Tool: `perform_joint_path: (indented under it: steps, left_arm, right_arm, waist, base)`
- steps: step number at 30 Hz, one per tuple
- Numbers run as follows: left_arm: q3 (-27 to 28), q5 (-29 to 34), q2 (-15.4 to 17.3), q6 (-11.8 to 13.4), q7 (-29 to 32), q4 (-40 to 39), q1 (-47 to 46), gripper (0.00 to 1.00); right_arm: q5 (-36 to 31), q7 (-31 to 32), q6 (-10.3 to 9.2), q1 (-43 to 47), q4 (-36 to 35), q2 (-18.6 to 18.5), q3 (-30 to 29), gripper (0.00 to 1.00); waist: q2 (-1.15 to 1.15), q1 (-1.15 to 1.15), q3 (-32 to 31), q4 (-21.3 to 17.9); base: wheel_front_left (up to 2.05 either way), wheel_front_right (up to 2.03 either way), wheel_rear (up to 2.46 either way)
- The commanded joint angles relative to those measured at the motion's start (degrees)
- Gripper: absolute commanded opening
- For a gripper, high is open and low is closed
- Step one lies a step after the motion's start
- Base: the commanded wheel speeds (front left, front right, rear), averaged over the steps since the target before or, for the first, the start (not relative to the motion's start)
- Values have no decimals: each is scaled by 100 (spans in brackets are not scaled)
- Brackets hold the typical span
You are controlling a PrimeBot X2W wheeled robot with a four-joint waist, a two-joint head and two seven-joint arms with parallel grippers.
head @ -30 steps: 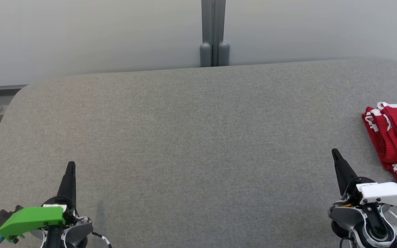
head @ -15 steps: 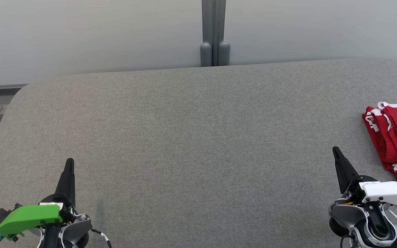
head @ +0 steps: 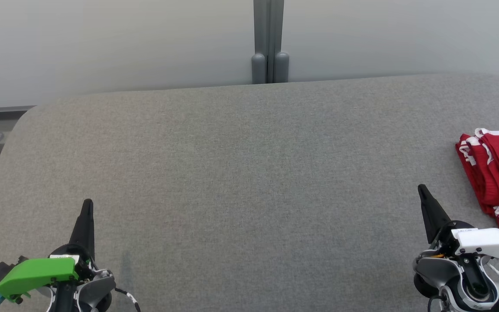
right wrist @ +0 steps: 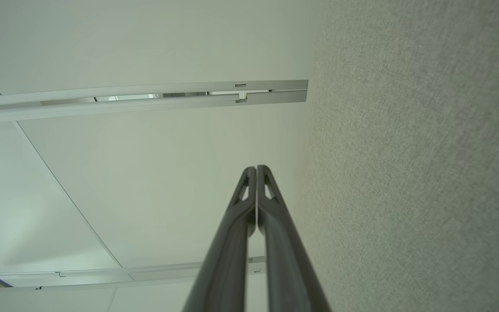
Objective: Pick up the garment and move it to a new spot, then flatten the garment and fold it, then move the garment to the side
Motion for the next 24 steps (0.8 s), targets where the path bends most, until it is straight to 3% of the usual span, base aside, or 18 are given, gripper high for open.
perform_joint_path:
  steps: [1,24]
  left_arm:
    - [14,-16,33,-34,21,-9,-65,0]
    - [13,-16,33,-34,20,-9,-65,0]
  right_arm:
    - [36,21,2,-36,-28,-1,-10,0]
    - [36,20,2,-36,-28,-2,-9,0]
  waist:
    - [0,0,0,0]
    - [0,0,0,0]
  base:
    - [0,0,0]
    - [0,0,0]
